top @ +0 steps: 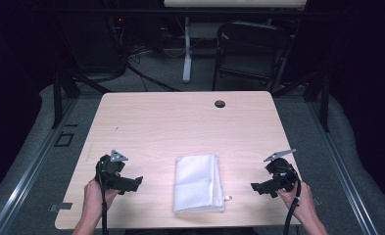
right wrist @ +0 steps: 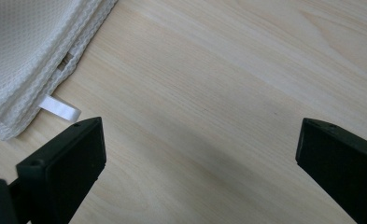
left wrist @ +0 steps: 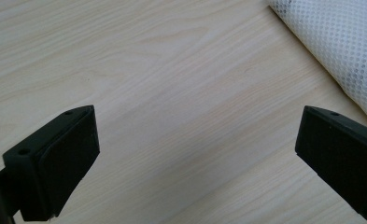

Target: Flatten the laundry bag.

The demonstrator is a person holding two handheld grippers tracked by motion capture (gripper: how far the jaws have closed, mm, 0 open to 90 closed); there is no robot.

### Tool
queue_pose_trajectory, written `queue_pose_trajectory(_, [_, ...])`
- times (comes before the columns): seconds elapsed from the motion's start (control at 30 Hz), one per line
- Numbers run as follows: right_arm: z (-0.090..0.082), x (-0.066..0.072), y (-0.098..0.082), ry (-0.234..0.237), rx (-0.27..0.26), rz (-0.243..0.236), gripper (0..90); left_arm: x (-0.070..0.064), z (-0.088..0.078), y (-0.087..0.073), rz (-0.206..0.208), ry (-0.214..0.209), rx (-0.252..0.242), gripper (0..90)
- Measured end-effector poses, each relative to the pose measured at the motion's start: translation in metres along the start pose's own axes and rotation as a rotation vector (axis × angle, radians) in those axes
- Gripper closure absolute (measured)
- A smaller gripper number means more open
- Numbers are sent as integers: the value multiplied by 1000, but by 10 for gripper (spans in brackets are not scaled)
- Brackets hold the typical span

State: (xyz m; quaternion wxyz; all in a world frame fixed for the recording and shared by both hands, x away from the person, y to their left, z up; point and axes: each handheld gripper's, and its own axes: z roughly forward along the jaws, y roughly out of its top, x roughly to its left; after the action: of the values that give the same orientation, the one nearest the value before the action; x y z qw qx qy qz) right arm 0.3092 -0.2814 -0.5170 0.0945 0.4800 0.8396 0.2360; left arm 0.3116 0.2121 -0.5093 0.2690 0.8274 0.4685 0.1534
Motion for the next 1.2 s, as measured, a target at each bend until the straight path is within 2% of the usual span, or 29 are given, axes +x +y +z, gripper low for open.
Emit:
queue_pose_trajectory(0.07, [0,2,0,-7,4,-3,23,-3,2,2,4,11,1,0])
queue_pose_trajectory(0.17, [1,4,0,16,-4,1,38,-6,7,4,6,-15,25,0])
queue_pose_trajectory(0.23, [3,6,2,24,2,-7,39,-9,8,6,15,-7,26,0])
queue_pose_trajectory(0.33, [2,8,3,17,5,-12,51,-15,8,9,25,-13,16,0])
queue_pose_trajectory(0.4, [4,12,3,37,10,-7,53,-18,9,10,38,-9,17,0])
queue_pose_trajectory(0.43, [4,14,2,41,-11,4,57,-25,7,13,51,-11,4,0])
queue_pose_trajectory(0.47, [2,15,3,39,6,-10,63,-27,6,13,43,-14,-9,0])
queue_pose_trajectory(0.5, [3,17,2,47,-23,8,67,-27,6,13,43,-14,-9,0])
queue_pose_trajectory(0.53, [2,18,4,43,-6,-6,71,-31,6,14,43,-29,-14,0])
queue_pose_trajectory(0.57, [2,19,4,42,10,-22,74,-39,7,17,73,-37,-18,0])
queue_pose_trajectory(0.7, [3,22,5,49,7,-23,84,-49,6,20,95,-57,-33,0])
queue_pose_trajectory(0.73, [3,22,4,47,4,-24,90,-53,8,22,116,-70,-30,0])
queue_pose_trajectory(0.77, [2,25,4,67,-2,-18,100,-61,9,24,146,-71,-28,0])
queue_pose_trajectory(0.8, [2,26,4,58,-9,-12,106,-66,10,25,158,-82,-30,0])
queue_pose_trajectory(0.83, [2,27,5,57,-21,-10,114,-66,10,25,158,-82,-30,0])
queue_pose_trajectory(0.87, [1,27,6,48,-2,-32,121,-70,10,25,158,-104,-30,0])
queue_pose_trajectory(0.9, [1,27,6,48,-2,-32,121,-76,12,25,169,-118,-30,0])
queue_pose_trajectory(0.93, [3,29,7,60,-13,-26,125,-82,13,25,197,-126,-22,0])
queue_pose_trajectory(0.97, [5,32,8,67,-3,-33,130,-88,14,26,223,-129,-20,0])
queue_pose_trajectory(1.0, [5,33,8,69,1,-35,132,-99,14,26,251,-144,-26,0])
queue_pose_trajectory(1.03, [4,34,8,71,-5,-38,134,-99,14,26,251,-144,-26,0])
queue_pose_trajectory(1.13, [3,35,8,68,-2,-45,137,-113,16,27,311,-154,-30,0])
queue_pose_trajectory(1.17, [5,33,7,81,-1,-37,140,-119,18,26,323,-180,-33,0])
queue_pose_trajectory(1.2, [5,33,7,73,-4,-34,141,-123,18,25,330,-187,-36,0])
